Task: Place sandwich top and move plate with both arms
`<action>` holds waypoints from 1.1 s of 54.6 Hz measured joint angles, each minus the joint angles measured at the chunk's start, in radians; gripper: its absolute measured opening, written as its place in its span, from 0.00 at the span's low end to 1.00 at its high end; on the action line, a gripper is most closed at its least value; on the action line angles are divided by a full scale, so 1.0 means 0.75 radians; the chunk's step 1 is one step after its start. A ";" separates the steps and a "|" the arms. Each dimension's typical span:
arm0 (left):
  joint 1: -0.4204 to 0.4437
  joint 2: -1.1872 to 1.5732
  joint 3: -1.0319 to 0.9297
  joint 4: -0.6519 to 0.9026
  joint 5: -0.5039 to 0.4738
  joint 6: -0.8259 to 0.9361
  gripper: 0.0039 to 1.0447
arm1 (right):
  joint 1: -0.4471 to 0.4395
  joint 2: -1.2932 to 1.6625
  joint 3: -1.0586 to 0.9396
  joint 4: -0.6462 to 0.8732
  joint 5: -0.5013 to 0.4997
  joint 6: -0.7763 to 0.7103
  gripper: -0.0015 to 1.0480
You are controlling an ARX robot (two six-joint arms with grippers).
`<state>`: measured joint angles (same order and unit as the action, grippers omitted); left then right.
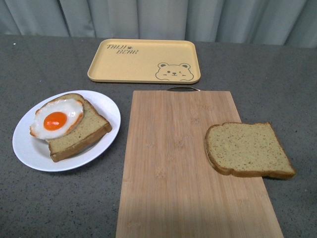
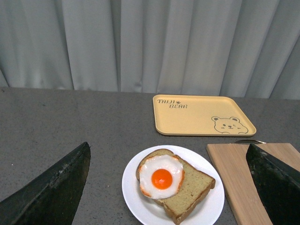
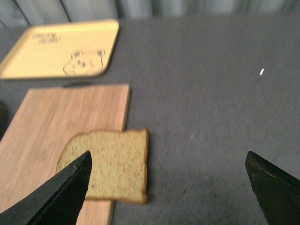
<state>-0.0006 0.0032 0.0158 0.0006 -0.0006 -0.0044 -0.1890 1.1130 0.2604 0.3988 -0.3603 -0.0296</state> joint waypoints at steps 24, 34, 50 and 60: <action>0.000 0.000 0.000 0.000 0.001 0.000 0.94 | -0.038 0.933 0.525 -0.413 -0.291 0.030 0.91; 0.000 0.000 0.000 0.000 0.001 0.000 0.94 | -0.018 1.106 0.643 -0.443 -0.388 0.086 0.91; 0.000 0.000 0.000 0.000 0.001 0.000 0.94 | 0.023 1.298 0.749 -0.450 -0.476 0.178 0.91; 0.000 0.000 0.000 0.000 0.001 0.000 0.94 | 0.053 1.379 0.821 -0.417 -0.561 0.311 0.91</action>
<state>-0.0006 0.0032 0.0158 0.0006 -0.0002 -0.0044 -0.1493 2.1471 0.8761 0.0860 -0.7811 0.2039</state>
